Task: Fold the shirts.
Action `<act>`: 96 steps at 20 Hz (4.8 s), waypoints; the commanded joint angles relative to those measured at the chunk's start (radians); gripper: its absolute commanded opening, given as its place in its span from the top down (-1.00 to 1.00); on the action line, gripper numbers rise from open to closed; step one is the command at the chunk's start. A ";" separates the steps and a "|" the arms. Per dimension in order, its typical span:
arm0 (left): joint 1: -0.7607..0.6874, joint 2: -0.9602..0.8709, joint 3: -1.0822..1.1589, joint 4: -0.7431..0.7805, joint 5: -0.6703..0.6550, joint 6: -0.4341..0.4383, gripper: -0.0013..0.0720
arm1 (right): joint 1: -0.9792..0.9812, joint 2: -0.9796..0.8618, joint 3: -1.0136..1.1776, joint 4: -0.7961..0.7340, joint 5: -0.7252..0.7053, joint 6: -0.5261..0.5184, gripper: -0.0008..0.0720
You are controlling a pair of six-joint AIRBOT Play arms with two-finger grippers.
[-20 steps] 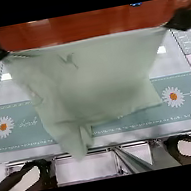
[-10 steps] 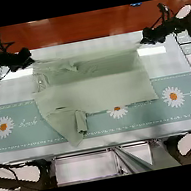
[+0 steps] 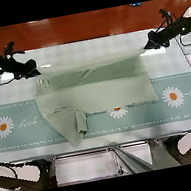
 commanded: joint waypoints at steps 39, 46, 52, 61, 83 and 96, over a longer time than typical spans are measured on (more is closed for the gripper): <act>0.164 0.630 -1.216 -0.394 0.178 0.187 0.91 | -0.306 0.748 -1.193 0.185 -0.290 -0.164 -0.16; 0.170 0.633 -1.162 -0.346 0.125 0.190 0.91 | -0.306 0.747 -1.193 -0.094 -0.183 -0.020 -0.16; 0.170 0.633 -1.162 -0.346 0.124 0.190 0.91 | -0.305 0.646 -1.193 0.037 -0.193 -0.083 -0.16; 0.170 0.633 -1.109 -0.346 0.138 0.190 0.91 | -0.135 0.494 -1.025 0.184 -0.245 -0.201 0.92; 0.066 -0.233 0.158 -0.377 0.069 -0.033 0.91 | -0.029 0.055 -0.312 0.287 -0.312 -0.100 0.92; 0.102 -0.225 0.248 -0.225 -0.233 -0.021 -0.42 | -0.125 0.100 -0.241 0.319 -0.185 -0.134 -0.16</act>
